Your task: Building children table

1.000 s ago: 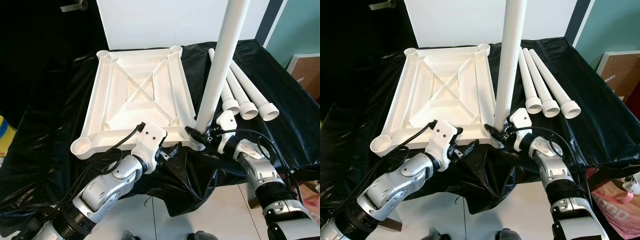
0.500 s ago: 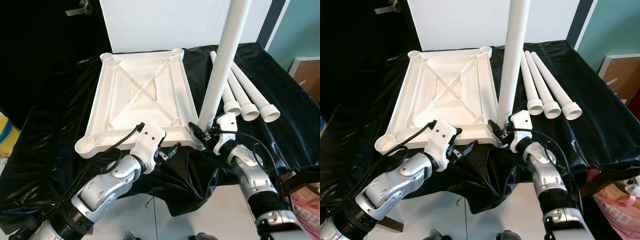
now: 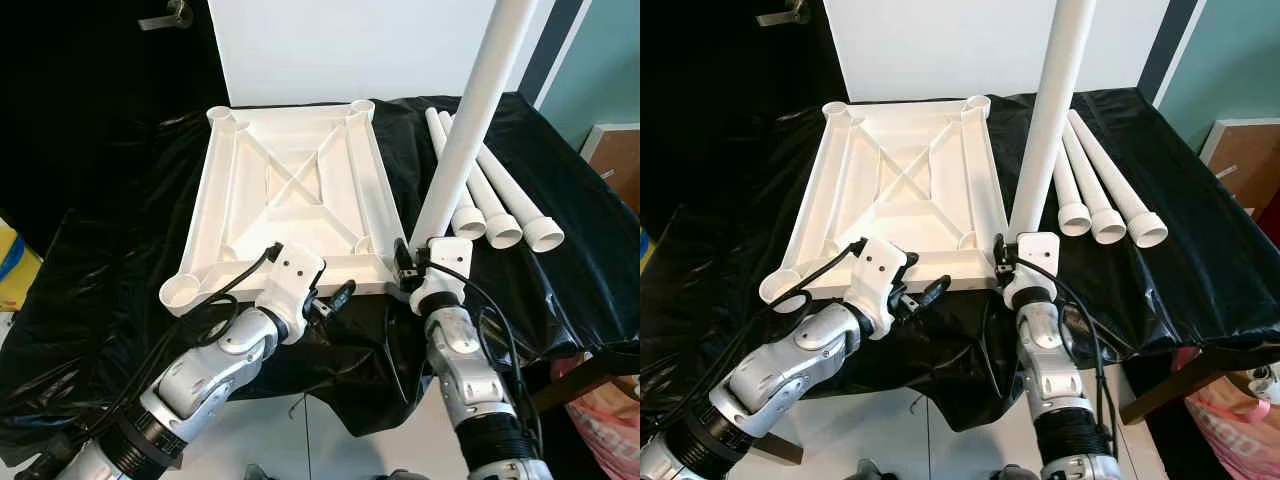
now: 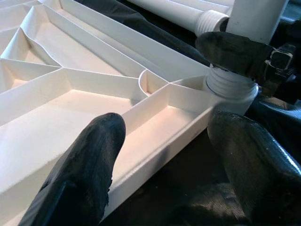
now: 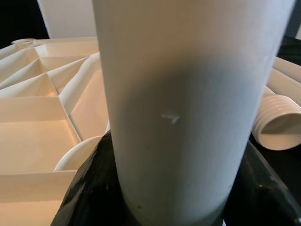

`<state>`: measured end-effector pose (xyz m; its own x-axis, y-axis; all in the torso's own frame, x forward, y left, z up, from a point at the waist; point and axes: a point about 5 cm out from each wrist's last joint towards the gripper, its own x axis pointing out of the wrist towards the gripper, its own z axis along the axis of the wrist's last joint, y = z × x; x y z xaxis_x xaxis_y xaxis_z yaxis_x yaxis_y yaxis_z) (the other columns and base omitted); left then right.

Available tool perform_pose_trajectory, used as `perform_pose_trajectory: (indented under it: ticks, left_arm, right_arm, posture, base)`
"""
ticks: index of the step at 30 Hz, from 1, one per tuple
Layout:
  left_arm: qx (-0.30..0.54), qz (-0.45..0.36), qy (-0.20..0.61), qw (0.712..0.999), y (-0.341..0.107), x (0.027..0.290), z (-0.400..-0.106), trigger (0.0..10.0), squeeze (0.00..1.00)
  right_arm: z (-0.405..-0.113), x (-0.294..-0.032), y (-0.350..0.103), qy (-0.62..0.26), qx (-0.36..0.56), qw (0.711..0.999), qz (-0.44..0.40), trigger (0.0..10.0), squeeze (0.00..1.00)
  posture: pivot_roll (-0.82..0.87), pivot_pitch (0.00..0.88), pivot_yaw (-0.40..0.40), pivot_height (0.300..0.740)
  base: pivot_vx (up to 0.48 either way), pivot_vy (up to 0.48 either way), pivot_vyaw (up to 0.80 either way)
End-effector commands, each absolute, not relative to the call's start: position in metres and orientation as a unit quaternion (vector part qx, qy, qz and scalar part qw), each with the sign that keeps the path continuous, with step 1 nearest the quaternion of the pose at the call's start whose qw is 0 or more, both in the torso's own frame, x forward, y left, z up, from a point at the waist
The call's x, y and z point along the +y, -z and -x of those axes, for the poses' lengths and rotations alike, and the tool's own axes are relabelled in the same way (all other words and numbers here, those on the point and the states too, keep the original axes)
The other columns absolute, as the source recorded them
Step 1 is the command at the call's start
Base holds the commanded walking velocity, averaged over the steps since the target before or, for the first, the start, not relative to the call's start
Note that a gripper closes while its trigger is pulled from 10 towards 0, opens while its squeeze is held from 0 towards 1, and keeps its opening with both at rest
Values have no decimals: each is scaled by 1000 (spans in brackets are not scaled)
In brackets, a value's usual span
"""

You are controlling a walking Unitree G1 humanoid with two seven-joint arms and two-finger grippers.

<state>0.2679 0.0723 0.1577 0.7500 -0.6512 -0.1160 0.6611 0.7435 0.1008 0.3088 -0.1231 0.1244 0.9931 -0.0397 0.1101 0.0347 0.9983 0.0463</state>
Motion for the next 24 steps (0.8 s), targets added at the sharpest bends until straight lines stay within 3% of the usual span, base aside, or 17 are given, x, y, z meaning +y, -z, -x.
perform_pose_trajectory:
  ticks: [1, 8, 9, 10, 17, 24]
  left_arm:
    - [39, -65, 477, 875, -160, 66, -260, 10000, 0]
    - [29, -66, 472, 879, -163, 66, -265, 10000, 0]
    - [27, -65, 470, 880, -164, 66, -265, 10000, 0]
    - [25, -65, 468, 881, -164, 66, -266, 10000, 0]
    - [21, -72, 461, 884, -165, 65, -265, 10000, 0]
    - [12, -71, 467, 882, -166, 62, -263, 10000, 0]
  right_arm:
    - [-304, -129, -108, 41, -16, 998, -38, 10000, 0]
    - [-302, -128, -119, 37, -44, 998, -32, 10000, 0]
    - [-302, -128, -121, 34, -50, 998, -32, 10000, 282]
    - [-301, -127, -124, 33, -56, 997, -32, 10000, 1000]
    - [-299, -133, -139, 4, -90, 995, -34, 10000, 1000]
    - [-296, -162, -146, -105, -100, 989, -6, 10000, 1000]
  posture:
    - [-128, 88, 21, 740]
    - [-134, 90, 27, 740]
    - [-133, 90, 27, 740]
    - [-133, 90, 27, 740]
    - [-132, 90, 26, 740]
    - [-140, 88, 23, 740]
  base:
    - [0, 0, 0]
    - [0, 0, 0]
    - [0, 0, 0]
    - [0, 0, 0]
    - [0, 0, 0]
    - [0, 0, 0]
